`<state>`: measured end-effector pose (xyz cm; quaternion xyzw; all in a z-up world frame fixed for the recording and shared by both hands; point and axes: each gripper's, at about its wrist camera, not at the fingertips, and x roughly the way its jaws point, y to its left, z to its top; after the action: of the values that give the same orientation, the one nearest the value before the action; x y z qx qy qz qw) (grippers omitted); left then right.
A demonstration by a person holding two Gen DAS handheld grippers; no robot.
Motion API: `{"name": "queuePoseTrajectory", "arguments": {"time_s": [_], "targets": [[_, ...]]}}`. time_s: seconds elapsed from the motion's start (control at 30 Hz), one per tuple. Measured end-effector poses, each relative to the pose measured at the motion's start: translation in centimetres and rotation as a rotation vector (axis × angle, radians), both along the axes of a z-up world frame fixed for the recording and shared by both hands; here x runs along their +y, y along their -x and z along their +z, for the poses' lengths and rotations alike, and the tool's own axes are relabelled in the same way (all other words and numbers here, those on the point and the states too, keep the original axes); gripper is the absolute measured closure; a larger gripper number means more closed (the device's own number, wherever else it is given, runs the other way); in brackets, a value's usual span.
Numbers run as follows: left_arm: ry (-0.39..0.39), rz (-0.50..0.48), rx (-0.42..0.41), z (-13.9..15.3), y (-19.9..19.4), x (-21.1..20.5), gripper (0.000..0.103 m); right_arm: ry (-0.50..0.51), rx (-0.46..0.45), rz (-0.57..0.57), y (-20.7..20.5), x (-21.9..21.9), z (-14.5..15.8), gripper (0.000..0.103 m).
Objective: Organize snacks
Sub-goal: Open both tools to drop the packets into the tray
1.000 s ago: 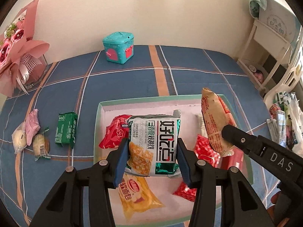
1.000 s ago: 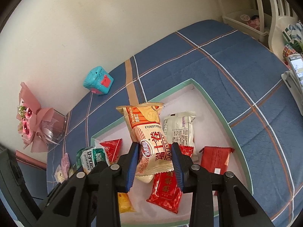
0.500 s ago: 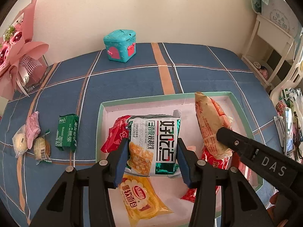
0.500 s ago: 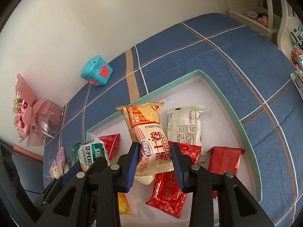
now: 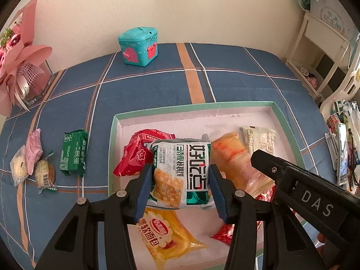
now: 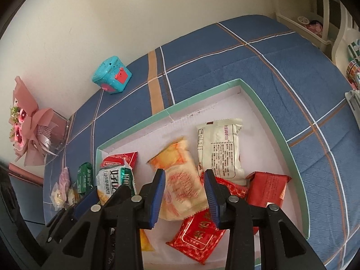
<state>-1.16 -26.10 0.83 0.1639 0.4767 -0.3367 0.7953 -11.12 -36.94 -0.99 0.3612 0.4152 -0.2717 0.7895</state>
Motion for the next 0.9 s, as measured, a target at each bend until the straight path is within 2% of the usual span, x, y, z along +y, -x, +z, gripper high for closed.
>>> {"name": "queuePoseTrajectory", "arguments": {"time_s": [0.13, 0.47, 0.7, 0.9], "targets": [[0.007, -0.007, -0.001, 0.6, 0.2, 0.1, 0.044, 0.018, 0.020, 0.003, 0.1, 0.2, 0.4, 0.061], [0.014, 0.011, 0.023, 2.0, 0.4, 1.2, 0.043, 0.085, 0.029, 0.006, 0.7, 1.5, 2.9, 0.048], [-0.003, 0.093, 0.021, 2.3, -0.4, 3.5, 0.043, 0.110, 0.041, 0.009, 1.4, 2.4, 4.3, 0.048], [-0.016, 0.164, -0.023, 3.0, -1.2, 6.2, 0.043, 0.125, 0.060, 0.035, 1.4, 3.6, 4.5, 0.048]]}}
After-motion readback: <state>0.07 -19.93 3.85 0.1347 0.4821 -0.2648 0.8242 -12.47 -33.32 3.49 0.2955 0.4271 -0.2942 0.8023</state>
